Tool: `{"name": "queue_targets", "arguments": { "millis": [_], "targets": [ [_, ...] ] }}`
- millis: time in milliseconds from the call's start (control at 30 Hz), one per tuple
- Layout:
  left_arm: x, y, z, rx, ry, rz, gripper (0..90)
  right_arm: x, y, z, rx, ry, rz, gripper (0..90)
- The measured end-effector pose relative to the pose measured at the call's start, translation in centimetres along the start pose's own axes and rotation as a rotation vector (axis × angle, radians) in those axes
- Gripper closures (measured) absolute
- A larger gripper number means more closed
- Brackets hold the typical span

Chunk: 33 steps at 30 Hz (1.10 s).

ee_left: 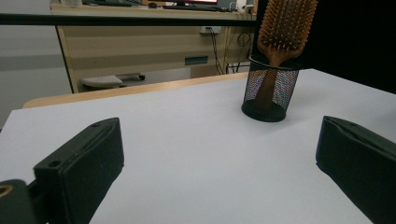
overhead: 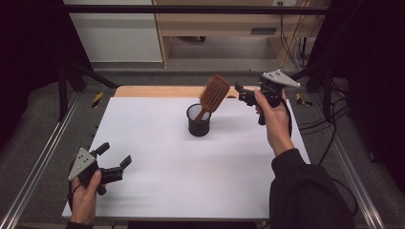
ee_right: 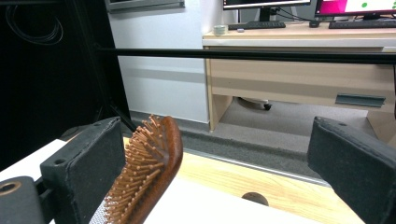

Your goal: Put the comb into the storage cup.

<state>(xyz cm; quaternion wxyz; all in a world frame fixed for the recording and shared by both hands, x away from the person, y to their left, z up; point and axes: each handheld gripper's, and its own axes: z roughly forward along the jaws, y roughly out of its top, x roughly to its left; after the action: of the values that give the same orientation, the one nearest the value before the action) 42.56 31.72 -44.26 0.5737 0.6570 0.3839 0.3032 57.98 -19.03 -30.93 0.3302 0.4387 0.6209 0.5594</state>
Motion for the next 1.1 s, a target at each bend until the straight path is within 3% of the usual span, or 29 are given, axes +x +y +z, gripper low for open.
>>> {"name": "queue_targets", "arguments": {
  "millis": [133,233,567,900,1100],
  "targets": [
    [0.0,0.0,0.0,0.000,0.001,-0.001,1.3,-0.5,-0.2,-0.7,-0.002,-0.007,0.000,4.5],
    [0.0,0.0,0.0,0.003,0.001,-0.001,1.3,-0.9,-0.4,-1.4,-0.009,-0.058,-0.018,5.6],
    [0.0,0.0,0.0,0.001,0.001,-0.002,1.3,-2.0,-1.7,-3.4,0.000,-0.062,-0.005,5.5],
    [0.0,-0.1,0.0,0.002,0.003,-0.003,1.3,-3.1,-2.8,-5.3,-0.003,-0.090,-0.016,5.0],
    [0.0,-0.1,-0.1,0.005,0.005,0.000,1.3,-3.5,-3.7,-6.4,0.012,-0.080,-0.027,4.6]
  ]
}}
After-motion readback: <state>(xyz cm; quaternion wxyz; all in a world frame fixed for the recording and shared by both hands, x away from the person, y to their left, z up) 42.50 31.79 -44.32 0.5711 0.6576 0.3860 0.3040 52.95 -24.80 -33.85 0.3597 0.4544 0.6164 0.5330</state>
